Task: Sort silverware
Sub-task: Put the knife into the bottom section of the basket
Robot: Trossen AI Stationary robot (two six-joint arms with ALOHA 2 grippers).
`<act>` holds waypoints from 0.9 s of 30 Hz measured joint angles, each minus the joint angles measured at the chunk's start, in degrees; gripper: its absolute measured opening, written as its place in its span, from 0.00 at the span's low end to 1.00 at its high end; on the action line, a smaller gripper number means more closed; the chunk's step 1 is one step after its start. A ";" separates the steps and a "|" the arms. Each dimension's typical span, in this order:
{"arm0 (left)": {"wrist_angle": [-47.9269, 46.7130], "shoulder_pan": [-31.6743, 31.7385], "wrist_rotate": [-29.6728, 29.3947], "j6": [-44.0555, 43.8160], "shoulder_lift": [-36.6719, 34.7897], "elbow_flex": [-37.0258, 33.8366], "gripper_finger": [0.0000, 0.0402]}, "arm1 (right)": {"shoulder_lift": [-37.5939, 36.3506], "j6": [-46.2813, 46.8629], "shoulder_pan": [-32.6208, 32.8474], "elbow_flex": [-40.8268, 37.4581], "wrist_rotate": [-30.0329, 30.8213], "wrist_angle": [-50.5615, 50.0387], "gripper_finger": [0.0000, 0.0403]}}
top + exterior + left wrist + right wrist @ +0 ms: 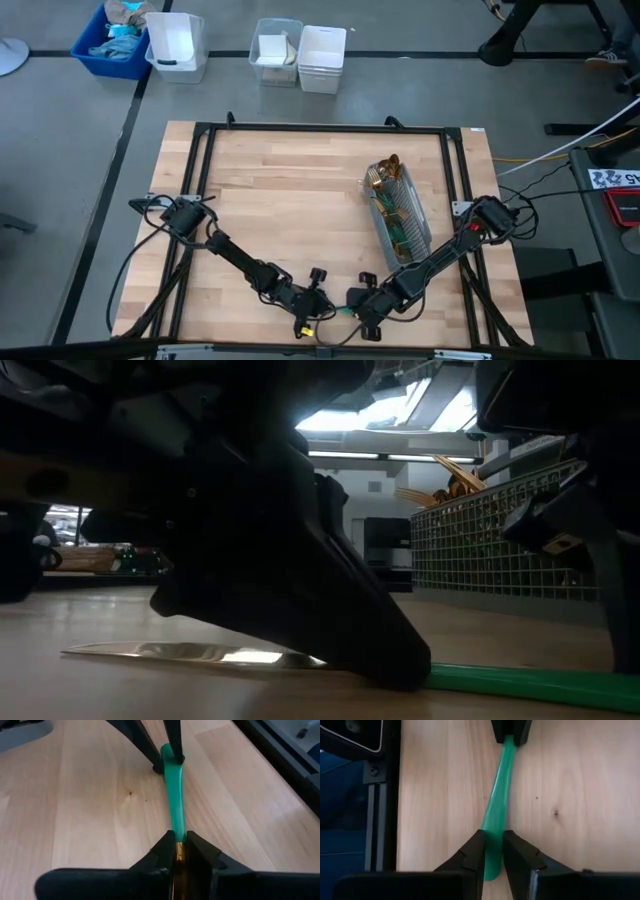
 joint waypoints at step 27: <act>-0.55 -0.63 -5.03 2.61 -0.07 -0.23 0.08 | -0.02 -1.72 -0.35 10.80 -1.72 -16.50 0.17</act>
